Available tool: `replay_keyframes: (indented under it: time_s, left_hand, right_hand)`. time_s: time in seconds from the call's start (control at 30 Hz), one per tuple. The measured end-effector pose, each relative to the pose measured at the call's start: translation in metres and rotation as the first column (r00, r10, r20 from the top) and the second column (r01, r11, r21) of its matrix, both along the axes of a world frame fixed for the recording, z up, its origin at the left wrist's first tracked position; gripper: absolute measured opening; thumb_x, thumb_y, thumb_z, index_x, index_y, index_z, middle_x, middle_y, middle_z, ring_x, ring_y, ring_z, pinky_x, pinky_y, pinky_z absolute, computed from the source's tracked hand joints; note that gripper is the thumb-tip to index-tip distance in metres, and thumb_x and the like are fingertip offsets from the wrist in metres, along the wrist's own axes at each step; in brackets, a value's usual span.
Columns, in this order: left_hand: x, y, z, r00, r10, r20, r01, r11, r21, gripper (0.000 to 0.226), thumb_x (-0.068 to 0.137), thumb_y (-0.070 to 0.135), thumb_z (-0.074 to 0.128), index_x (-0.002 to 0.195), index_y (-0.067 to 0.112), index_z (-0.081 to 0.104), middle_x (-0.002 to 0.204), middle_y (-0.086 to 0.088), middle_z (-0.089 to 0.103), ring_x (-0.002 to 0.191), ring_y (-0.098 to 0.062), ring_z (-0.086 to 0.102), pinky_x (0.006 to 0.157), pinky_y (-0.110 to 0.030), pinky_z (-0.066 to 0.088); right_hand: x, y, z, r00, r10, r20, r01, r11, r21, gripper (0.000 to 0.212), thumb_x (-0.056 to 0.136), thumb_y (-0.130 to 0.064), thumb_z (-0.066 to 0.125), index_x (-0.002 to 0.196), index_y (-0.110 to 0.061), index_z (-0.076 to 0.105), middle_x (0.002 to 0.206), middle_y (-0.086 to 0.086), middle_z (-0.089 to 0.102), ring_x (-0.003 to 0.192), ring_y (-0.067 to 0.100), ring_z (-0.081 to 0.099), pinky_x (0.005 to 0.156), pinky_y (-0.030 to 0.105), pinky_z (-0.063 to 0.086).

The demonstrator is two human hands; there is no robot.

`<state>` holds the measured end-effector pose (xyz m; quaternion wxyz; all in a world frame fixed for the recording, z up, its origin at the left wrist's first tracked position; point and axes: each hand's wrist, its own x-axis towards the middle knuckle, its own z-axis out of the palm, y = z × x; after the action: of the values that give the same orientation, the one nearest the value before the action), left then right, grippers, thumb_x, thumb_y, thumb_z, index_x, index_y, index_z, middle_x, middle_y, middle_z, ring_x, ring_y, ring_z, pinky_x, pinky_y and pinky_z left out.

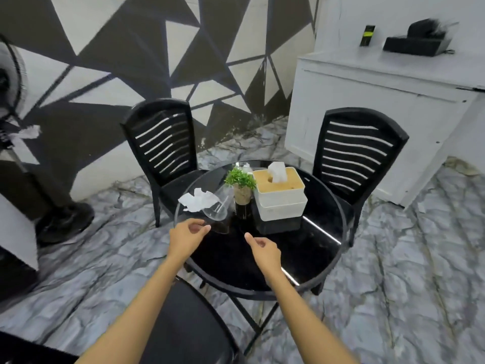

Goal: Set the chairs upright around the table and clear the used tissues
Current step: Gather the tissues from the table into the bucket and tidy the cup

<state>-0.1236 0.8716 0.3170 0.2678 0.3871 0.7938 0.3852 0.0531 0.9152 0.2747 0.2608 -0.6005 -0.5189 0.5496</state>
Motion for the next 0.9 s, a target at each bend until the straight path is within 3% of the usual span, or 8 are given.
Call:
replay_keyframes:
  time_s: [0.1, 0.37, 0.5, 0.6, 0.8, 0.9]
  left_hand:
    - [-0.046, 0.031, -0.012, 0.999, 0.031, -0.013, -0.031, 0.999, -0.019, 0.031, 0.084, 0.022, 0.066, 0.112, 0.010, 0.065, 0.110, -0.010, 0.070, 0.108, -0.023, 0.062, 0.097, -0.032, 0.044]
    - [-0.121, 0.119, -0.053, 0.997, 0.005, -0.076, -0.010, 0.998, -0.069, 0.038, 0.086, 0.020, 0.062, 0.122, 0.009, 0.060, 0.122, -0.016, 0.064, 0.119, -0.030, 0.056, 0.108, -0.040, 0.037]
    - [-0.130, 0.155, -0.070, 0.995, -0.022, -0.095, 0.017, 0.998, -0.056, 0.042, 0.086, 0.021, 0.063, 0.126, 0.010, 0.057, 0.130, -0.015, 0.058, 0.121, -0.029, 0.052, 0.101, -0.030, 0.036]
    - [-0.132, 0.175, -0.085, 0.988, -0.098, -0.115, 0.093, 0.995, -0.046, 0.046, 0.085, 0.019, 0.064, 0.129, 0.011, 0.055, 0.137, -0.011, 0.053, 0.129, -0.025, 0.046, 0.106, -0.028, 0.031]
    - [-0.131, 0.192, -0.123, 0.930, -0.322, -0.179, 0.271, 0.927, -0.258, 0.061, 0.085, 0.023, 0.065, 0.140, 0.015, 0.041, 0.153, -0.010, 0.030, 0.142, -0.024, 0.028, 0.113, -0.035, 0.027]
    - [-0.131, 0.189, -0.134, 0.940, -0.280, -0.194, 0.235, 0.946, -0.225, 0.050, 0.084, 0.019, 0.065, 0.132, 0.015, 0.051, 0.144, -0.010, 0.045, 0.132, -0.025, 0.043, 0.104, -0.034, 0.037]
  right_hand:
    - [-0.047, 0.036, 0.001, 0.998, -0.060, -0.007, 0.059, 0.997, -0.044, 0.062, 0.087, -0.052, 0.058, 0.129, -0.006, 0.055, 0.124, 0.007, 0.059, 0.122, 0.024, 0.051, 0.101, 0.034, 0.042]
    - [-0.137, 0.116, -0.016, 0.974, -0.220, -0.059, 0.205, 0.960, -0.188, 0.083, 0.083, -0.054, 0.061, 0.145, -0.005, 0.032, 0.149, 0.012, 0.036, 0.135, 0.028, 0.039, 0.103, 0.038, 0.038]
    - [-0.160, 0.138, -0.033, 0.964, -0.267, 0.009, 0.264, 0.947, -0.185, 0.098, 0.075, -0.065, 0.062, 0.146, -0.007, 0.027, 0.151, 0.012, 0.030, 0.135, 0.031, 0.038, 0.107, 0.049, 0.038]
    - [-0.167, 0.149, -0.044, 0.964, -0.254, 0.072, 0.264, 0.945, -0.192, 0.106, 0.070, -0.072, 0.061, 0.147, -0.009, 0.024, 0.152, 0.012, 0.028, 0.136, 0.033, 0.035, 0.109, 0.054, 0.033]
    - [-0.167, 0.163, -0.059, 0.969, -0.243, 0.052, 0.249, 0.944, -0.215, 0.103, 0.067, -0.064, 0.070, 0.146, -0.011, 0.029, 0.148, 0.011, 0.039, 0.133, 0.032, 0.041, 0.111, 0.051, 0.032]
    - [-0.161, 0.165, -0.060, 0.973, -0.225, 0.052, 0.231, 0.947, -0.222, 0.087, 0.070, -0.058, 0.072, 0.138, -0.011, 0.043, 0.136, 0.009, 0.051, 0.118, 0.026, 0.052, 0.102, 0.041, 0.042]
